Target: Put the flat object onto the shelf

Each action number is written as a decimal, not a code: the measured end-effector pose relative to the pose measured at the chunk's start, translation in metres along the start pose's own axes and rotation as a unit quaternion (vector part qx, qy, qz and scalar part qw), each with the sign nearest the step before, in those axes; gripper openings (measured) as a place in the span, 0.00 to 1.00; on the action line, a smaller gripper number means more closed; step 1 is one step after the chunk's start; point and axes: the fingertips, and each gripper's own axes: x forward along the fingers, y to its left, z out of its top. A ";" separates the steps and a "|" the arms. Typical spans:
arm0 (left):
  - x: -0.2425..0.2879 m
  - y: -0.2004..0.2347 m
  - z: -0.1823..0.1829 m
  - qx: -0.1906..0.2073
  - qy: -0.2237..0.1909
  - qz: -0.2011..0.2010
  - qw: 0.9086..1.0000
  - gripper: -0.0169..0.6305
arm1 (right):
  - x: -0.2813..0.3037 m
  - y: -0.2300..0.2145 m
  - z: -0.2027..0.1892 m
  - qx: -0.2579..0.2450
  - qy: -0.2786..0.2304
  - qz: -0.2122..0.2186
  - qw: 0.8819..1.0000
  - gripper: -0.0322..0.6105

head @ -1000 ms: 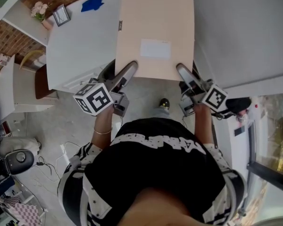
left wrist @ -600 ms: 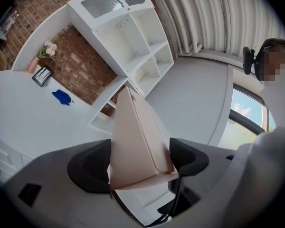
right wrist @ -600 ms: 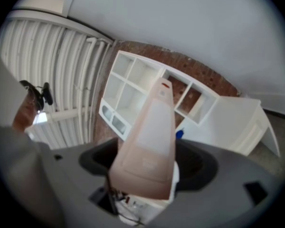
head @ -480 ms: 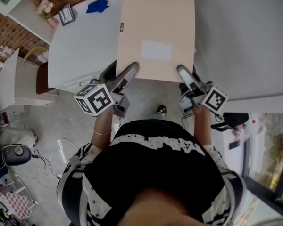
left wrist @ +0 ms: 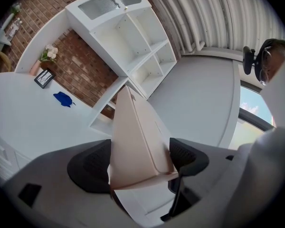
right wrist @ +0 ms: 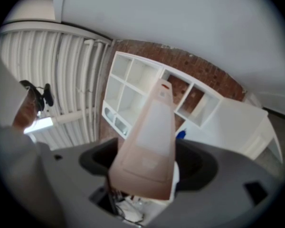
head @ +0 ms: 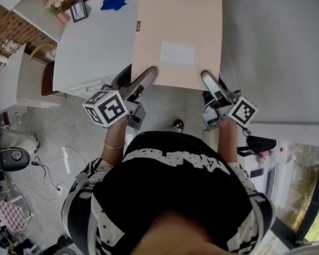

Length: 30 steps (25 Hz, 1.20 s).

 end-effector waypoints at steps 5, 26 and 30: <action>0.014 -0.007 -0.004 0.001 -0.002 0.004 1.000 0.63 | -0.006 -0.010 0.014 0.002 0.001 0.003 1.000 0.64; 0.070 -0.043 -0.034 0.011 0.010 -0.001 1.000 0.63 | -0.052 -0.044 0.059 0.004 -0.017 0.001 1.000 0.64; 0.071 -0.042 -0.035 0.011 0.010 0.001 1.000 0.63 | -0.052 -0.047 0.058 0.006 -0.017 0.001 1.000 0.64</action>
